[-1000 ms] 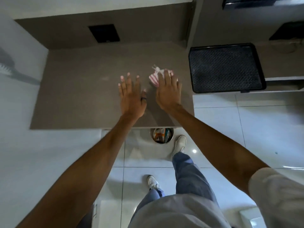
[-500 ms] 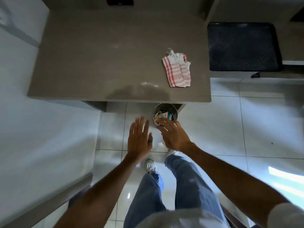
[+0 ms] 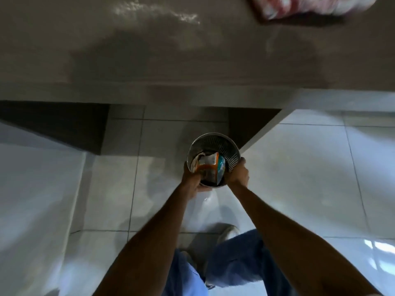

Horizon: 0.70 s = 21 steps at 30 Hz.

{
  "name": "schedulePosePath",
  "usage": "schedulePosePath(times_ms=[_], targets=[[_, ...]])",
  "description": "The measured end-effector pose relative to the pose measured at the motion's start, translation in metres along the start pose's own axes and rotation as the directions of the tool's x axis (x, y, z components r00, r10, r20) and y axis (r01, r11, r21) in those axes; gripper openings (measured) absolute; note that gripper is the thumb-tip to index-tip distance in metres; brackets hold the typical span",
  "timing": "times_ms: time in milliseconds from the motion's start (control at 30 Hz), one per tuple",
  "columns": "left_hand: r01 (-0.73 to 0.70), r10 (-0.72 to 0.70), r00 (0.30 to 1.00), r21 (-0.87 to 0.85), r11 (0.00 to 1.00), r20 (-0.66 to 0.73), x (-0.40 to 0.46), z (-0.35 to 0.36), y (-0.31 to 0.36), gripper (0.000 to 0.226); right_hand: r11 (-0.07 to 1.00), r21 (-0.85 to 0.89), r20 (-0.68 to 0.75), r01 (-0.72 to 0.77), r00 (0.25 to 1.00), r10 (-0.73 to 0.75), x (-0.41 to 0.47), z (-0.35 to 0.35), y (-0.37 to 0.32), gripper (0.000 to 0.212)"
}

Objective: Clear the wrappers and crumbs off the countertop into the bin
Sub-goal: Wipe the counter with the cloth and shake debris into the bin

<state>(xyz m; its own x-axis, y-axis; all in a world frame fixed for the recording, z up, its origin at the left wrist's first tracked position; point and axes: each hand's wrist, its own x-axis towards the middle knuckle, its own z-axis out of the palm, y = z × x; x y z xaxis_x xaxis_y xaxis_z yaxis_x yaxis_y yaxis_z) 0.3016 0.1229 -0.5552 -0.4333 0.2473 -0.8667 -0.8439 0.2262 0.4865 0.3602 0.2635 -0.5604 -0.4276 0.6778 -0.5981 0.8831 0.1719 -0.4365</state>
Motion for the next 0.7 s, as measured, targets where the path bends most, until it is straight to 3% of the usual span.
schedulePosePath(times_ms=[67, 133, 267, 333, 400, 467, 533, 633, 700], targets=[[-0.008, 0.008, 1.000, 0.010, 1.000, -0.014, -0.030, 0.000, 0.009, 0.049, 0.997, -0.061, 0.041, 0.046, 0.998, -0.043, -0.034, -0.015, -0.008, 0.094], [0.020, -0.021, 0.999, -0.032, 0.999, -0.049, -0.079, -0.003, 0.018, 0.047, 0.963, -0.192, 0.026, 0.190, 0.982, -0.188, -0.091, -0.036, -0.020, 0.099], [0.057, -0.067, 0.992, -0.096, 0.994, -0.108, -0.220, -0.010, 0.061, 0.060, 0.802, -0.294, 0.053, 0.520, 0.846, -0.530, -0.230, -0.116, -0.071, 0.076], [0.068, -0.084, 0.985, -0.111, 0.991, -0.148, -0.277, -0.015, 0.080, 0.057, 0.661, -0.254, 0.045, 0.706, 0.692, -0.721, -0.290, -0.156, -0.097, 0.062], [0.060, -0.078, 0.982, -0.109, 0.992, -0.170, -0.327, -0.021, 0.105, 0.053, 0.451, -0.195, -0.015, 0.871, 0.458, -0.889, -0.328, -0.196, -0.128, 0.049], [0.051, -0.072, 0.983, -0.121, 0.991, -0.168, -0.362, -0.027, 0.121, 0.050, 0.290, -0.169, -0.107, 0.942, 0.275, -0.955, -0.339, -0.227, -0.161, 0.044], [0.052, -0.081, 0.983, -0.178, 0.983, -0.164, -0.387, -0.031, 0.136, 0.049, 0.309, -0.216, -0.146, 0.926, 0.283, -0.948, -0.320, -0.258, -0.208, 0.049], [0.021, -0.060, 0.982, -0.212, 0.977, -0.180, -0.404, -0.035, 0.148, 0.057, 0.504, -0.428, -0.173, 0.750, 0.479, -0.860, -0.262, -0.292, -0.278, 0.054], [0.016, -0.058, 0.984, -0.235, 0.972, -0.170, -0.403, -0.042, 0.150, 0.065, 0.602, -0.455, -0.115, 0.656, 0.628, -0.770, -0.227, -0.299, -0.298, 0.058]])
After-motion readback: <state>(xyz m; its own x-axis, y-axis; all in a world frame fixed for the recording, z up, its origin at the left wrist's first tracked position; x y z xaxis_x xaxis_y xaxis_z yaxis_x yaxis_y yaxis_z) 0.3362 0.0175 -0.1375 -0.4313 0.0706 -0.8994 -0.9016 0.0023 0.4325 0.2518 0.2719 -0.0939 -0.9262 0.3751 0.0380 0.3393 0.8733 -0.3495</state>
